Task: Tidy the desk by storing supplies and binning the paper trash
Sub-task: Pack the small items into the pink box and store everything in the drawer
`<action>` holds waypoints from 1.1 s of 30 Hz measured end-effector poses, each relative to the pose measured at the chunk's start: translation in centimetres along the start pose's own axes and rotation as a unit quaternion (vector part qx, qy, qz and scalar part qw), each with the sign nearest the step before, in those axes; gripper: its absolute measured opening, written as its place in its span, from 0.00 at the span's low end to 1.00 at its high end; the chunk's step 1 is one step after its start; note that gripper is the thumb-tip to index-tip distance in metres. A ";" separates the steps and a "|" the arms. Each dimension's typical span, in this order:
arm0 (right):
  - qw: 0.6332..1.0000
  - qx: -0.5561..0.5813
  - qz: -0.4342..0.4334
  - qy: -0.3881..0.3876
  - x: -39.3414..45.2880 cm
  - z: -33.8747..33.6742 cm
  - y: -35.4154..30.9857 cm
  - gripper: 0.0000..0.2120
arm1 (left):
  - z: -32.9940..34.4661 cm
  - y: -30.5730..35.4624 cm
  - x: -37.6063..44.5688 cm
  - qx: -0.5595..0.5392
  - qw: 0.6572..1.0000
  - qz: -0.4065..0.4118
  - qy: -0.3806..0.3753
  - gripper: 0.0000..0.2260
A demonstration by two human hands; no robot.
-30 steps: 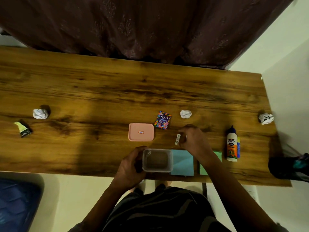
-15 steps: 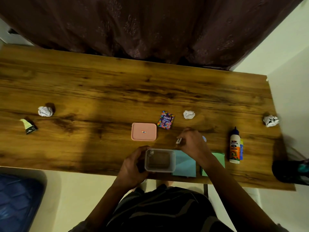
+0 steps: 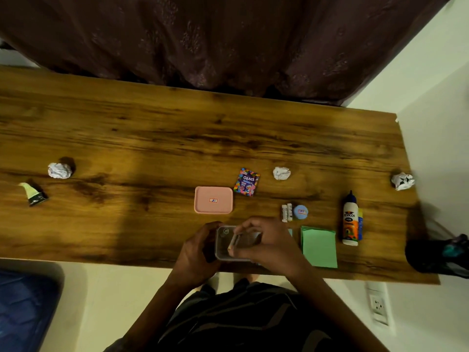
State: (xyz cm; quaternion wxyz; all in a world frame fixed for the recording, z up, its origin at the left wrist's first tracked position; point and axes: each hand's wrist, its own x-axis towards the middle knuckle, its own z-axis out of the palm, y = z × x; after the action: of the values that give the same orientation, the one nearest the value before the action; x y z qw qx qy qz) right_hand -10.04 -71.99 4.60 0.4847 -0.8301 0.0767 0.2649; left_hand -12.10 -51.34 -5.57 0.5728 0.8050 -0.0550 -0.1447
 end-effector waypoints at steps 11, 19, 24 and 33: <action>0.986 -0.061 -0.087 0.132 0.8 -1.2 0.7 0.13 | -0.2 0.1 -0.1 0.000 1.000 -0.013 0.004 0.33; 0.949 -0.151 -0.026 0.277 1.3 -8.2 4.6 0.07 | -0.2 0.1 0.0 -0.003 1.000 0.000 -0.002 0.32; 0.922 -0.284 -0.016 0.262 2.9 -9.5 7.1 0.05 | -0.2 0.5 0.0 0.001 1.000 0.006 -0.005 0.32; 0.873 -0.477 -0.018 0.098 6.0 -7.5 7.6 0.25 | -0.2 0.5 0.0 0.009 1.000 -0.006 -0.009 0.31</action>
State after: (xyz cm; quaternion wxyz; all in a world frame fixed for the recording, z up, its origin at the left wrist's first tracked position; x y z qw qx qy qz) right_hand -5.12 -81.49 -1.39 0.0241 -0.9835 -0.0271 0.1772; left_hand -12.05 -51.36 -5.04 0.5637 0.8093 -0.0566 -0.1552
